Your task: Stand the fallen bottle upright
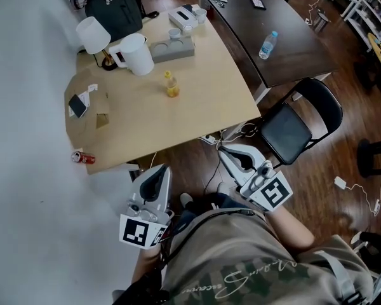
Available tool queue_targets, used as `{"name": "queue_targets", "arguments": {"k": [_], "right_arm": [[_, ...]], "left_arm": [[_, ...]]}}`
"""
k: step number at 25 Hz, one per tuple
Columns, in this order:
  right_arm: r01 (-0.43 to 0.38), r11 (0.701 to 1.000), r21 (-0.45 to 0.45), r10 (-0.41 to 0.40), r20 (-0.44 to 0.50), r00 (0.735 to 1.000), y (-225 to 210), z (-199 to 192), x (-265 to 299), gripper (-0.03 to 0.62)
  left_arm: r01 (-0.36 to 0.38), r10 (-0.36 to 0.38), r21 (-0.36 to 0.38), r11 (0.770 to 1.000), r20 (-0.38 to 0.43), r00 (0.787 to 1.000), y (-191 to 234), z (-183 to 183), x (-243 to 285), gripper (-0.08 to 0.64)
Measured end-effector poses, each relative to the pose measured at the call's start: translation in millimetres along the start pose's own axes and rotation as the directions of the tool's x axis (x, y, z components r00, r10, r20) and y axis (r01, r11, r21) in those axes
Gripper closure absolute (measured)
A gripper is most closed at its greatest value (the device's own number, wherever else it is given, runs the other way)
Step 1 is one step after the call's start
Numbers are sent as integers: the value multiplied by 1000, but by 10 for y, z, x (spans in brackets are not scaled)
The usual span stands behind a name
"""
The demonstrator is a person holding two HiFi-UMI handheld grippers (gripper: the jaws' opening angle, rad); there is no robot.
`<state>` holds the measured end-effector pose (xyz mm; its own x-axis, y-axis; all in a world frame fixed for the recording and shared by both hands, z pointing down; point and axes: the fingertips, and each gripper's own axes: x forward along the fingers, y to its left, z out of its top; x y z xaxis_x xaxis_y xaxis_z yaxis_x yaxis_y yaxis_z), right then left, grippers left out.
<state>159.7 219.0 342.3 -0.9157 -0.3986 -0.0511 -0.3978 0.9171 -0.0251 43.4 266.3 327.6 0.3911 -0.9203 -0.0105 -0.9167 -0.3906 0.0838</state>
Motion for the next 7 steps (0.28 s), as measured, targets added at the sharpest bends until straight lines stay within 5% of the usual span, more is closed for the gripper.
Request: {"name": "queue_targets", "arguments": {"k": [7], "right_arm": [[-8, 999, -35, 7, -24, 1000, -43, -44, 23, 589]], "left_arm": [[-26, 27, -35, 999, 32, 999, 76, 67, -34, 557]]}}
